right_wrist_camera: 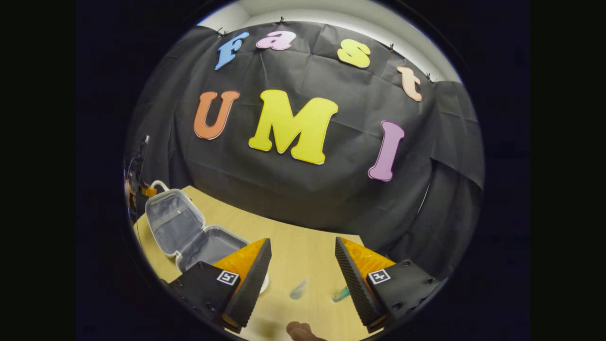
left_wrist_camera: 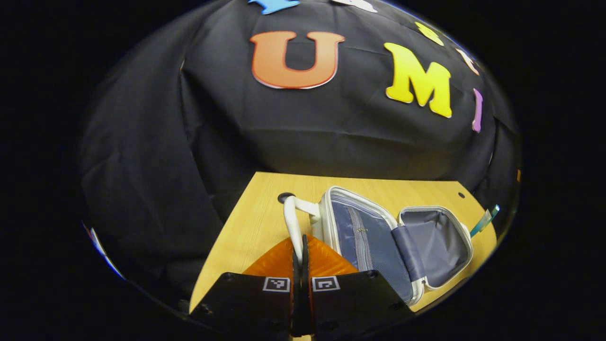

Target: First open the suitcase, pack the skin care products into it, and then close the suitcase.

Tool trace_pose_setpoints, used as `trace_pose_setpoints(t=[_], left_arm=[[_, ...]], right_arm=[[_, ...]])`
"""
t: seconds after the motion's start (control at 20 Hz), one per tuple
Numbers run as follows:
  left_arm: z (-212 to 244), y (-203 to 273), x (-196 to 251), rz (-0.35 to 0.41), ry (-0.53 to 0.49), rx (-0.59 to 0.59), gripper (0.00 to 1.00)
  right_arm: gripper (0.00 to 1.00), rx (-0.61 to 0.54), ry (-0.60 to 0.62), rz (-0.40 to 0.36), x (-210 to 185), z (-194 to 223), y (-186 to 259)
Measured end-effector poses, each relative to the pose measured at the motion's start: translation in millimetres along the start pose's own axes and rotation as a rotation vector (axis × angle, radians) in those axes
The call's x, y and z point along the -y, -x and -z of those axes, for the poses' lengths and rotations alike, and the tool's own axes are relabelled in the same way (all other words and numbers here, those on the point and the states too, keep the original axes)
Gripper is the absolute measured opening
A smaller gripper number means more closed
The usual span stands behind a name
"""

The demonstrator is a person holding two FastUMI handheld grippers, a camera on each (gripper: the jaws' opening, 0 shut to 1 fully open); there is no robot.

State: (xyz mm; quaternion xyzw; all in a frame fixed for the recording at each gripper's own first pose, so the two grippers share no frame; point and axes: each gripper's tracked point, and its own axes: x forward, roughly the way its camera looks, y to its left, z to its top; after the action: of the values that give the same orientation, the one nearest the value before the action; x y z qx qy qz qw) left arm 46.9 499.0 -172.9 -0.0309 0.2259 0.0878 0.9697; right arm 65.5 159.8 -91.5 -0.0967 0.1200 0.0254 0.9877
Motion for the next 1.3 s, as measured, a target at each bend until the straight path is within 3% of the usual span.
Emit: trace_pose_setpoints(t=[0.45,0.75,1.0,1.05,1.2,1.3], left_arm=[[85.6,-45.3,-31.6,0.065,0.310,-0.154,0.03],[92.3,-49.6,-35.3,0.146,0.600,-0.137,0.04],[92.5,-47.7,-34.2,0.147,0.801,-0.119,0.07],[91.0,-45.7,-31.8,0.151,0.846,-0.110,0.01],[74.5,-35.6,-29.8,0.141,0.960,-0.043,0.61],[66.5,-26.1,-32.7,0.092,0.965,-0.012,1.00]], right_arm=[[0.80,-0.092,0.025,0.036,16.7,33.1,-2.8],[0.80,-0.131,0.023,0.054,28.0,45.2,-3.7],[0.80,-0.132,0.006,0.040,30.3,49.9,-4.8],[0.80,-0.126,0.006,0.035,31.5,49.7,-4.8],[0.80,-0.120,-0.004,0.010,36.4,53.9,-6.6],[0.80,-0.107,-0.009,-0.010,43.6,55.5,-4.3]])
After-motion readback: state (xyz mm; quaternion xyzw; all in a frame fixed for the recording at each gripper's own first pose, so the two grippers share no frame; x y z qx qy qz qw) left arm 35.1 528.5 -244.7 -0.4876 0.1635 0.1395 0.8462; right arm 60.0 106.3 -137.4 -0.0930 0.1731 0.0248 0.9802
